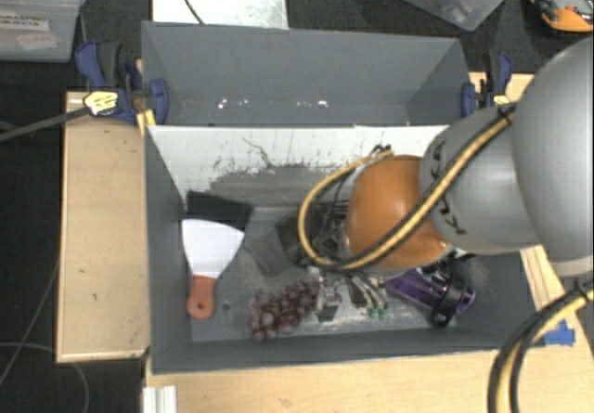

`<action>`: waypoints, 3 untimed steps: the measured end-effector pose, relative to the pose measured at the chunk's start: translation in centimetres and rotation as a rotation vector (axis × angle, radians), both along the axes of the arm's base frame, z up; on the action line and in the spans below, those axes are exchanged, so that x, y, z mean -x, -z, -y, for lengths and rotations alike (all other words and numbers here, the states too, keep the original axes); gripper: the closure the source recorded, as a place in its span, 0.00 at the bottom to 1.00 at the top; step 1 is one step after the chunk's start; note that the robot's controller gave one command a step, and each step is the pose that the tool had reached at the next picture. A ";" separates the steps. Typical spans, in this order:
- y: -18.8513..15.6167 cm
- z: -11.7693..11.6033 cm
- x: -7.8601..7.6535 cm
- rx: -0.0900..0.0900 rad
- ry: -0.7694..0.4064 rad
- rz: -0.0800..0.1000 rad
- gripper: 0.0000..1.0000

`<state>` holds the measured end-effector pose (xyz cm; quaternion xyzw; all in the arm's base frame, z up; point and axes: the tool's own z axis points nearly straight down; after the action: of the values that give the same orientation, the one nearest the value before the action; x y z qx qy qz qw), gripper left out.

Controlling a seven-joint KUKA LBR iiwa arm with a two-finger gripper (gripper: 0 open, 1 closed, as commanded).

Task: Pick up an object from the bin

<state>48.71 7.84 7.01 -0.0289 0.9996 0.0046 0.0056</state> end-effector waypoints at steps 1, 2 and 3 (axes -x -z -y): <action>-1.2 0.0 0.0 0.000 0.002 0.000 1.00; -1.7 0.0 0.0 -0.002 0.005 0.004 1.00; -2.5 0.0 0.1 -0.001 0.006 0.000 1.00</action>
Offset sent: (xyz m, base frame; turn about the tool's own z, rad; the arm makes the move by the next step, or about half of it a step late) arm -0.0007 -0.0001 0.0163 0.0014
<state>48.59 7.84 9.56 -0.0261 0.9996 0.0051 0.0054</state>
